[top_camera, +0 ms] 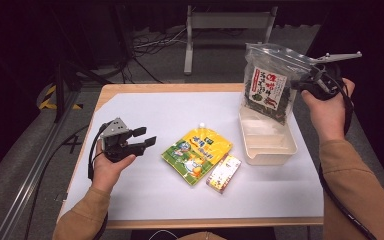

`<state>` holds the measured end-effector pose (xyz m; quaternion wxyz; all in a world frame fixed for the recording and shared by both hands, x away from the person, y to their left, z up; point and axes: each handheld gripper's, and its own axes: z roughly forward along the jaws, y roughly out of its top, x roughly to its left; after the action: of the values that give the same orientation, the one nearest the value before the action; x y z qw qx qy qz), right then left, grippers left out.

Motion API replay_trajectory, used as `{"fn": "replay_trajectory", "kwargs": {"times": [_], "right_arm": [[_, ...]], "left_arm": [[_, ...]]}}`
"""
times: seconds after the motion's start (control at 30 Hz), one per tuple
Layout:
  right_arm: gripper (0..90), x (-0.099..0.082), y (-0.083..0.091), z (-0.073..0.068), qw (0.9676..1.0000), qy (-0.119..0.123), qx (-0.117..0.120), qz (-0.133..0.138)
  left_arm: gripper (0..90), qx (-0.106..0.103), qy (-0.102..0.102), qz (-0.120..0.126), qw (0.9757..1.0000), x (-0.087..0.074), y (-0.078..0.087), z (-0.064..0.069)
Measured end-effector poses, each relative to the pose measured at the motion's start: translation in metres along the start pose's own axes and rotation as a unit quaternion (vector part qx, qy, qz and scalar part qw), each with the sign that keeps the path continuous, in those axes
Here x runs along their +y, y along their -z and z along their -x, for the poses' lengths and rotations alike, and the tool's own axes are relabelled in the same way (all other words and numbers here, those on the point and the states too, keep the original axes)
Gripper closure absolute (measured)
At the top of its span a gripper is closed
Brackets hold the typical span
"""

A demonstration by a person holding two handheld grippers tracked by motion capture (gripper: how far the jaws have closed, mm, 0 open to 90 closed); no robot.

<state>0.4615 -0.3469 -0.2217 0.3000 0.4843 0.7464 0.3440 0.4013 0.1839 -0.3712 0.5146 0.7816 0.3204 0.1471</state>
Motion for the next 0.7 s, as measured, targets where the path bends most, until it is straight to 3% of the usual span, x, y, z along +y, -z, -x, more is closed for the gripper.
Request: {"fn": "replay_trajectory", "kwargs": {"times": [0.37, 0.7], "right_arm": [[84.5, -0.008, -0.014, -0.001, 0.9998, -0.002, 0.0, -0.021], [83.6, -0.016, -0.019, 0.004, 0.9994, -0.018, 0.006, -0.03]], "left_arm": [[44.4, -0.001, 0.003, -0.005, 1.0, -0.001, -0.002, -0.001], [31.7, 0.01, 0.011, -0.011, 0.9998, -0.003, -0.007, -0.003]]}}
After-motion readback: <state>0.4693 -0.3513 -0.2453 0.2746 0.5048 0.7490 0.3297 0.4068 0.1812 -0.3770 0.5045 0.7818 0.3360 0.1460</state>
